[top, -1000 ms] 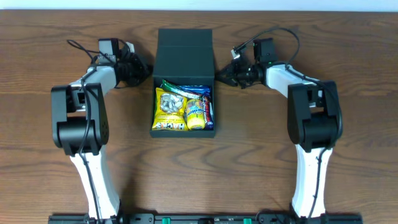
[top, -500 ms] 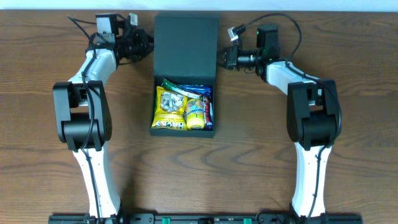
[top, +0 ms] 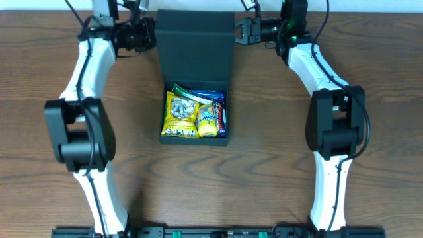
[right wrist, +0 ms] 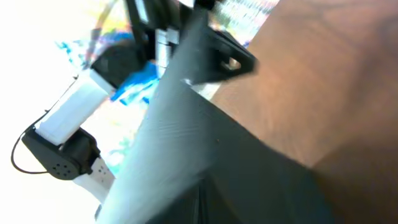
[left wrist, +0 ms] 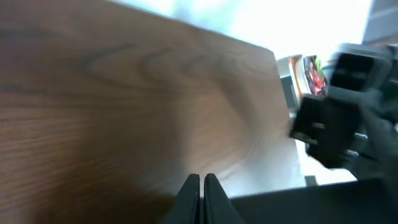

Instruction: Pack container

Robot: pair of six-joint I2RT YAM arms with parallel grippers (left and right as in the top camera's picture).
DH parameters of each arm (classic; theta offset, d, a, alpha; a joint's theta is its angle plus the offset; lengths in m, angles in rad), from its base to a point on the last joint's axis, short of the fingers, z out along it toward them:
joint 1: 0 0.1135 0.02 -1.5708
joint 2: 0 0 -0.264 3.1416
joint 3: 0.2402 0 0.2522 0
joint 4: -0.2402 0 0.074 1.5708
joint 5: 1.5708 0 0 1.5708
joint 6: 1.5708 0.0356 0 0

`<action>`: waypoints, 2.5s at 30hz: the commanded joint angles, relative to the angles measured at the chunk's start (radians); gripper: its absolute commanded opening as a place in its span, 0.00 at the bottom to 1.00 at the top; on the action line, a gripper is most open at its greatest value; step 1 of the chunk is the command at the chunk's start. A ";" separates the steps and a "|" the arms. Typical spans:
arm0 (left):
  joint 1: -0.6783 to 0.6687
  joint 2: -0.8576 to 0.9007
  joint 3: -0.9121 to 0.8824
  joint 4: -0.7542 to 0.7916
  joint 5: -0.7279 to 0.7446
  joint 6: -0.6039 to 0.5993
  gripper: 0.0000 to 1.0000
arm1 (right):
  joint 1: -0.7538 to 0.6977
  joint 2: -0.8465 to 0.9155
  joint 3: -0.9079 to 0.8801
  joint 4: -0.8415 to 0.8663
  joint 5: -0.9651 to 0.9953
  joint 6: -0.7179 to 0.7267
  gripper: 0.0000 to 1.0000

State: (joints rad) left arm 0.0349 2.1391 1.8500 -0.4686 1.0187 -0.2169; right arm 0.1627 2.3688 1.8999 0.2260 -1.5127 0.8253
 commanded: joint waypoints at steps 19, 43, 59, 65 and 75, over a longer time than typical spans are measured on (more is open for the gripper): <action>-0.003 -0.311 0.028 -0.504 -0.220 0.434 0.06 | -0.031 -0.074 0.008 0.042 0.042 0.130 0.02; -0.010 -0.374 -0.402 -0.518 -0.532 0.240 0.06 | -0.071 -0.158 0.005 -1.357 1.045 -0.762 0.01; 0.033 -1.213 -0.849 -0.591 -0.414 0.464 0.06 | 0.242 -1.049 -0.650 -1.223 1.326 -0.621 0.02; 0.033 -1.479 -1.045 -0.631 -0.390 0.429 0.06 | 0.397 -1.381 -1.030 -1.134 1.355 -0.436 0.02; 0.032 -1.559 -1.082 -0.655 -0.405 0.296 0.95 | 0.428 -1.551 -1.184 -1.146 1.344 -0.227 0.99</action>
State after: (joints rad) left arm 0.0639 0.5835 0.7715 -1.1175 0.6067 0.1150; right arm 0.5785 0.8135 0.7261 -0.9180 -0.1787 0.5354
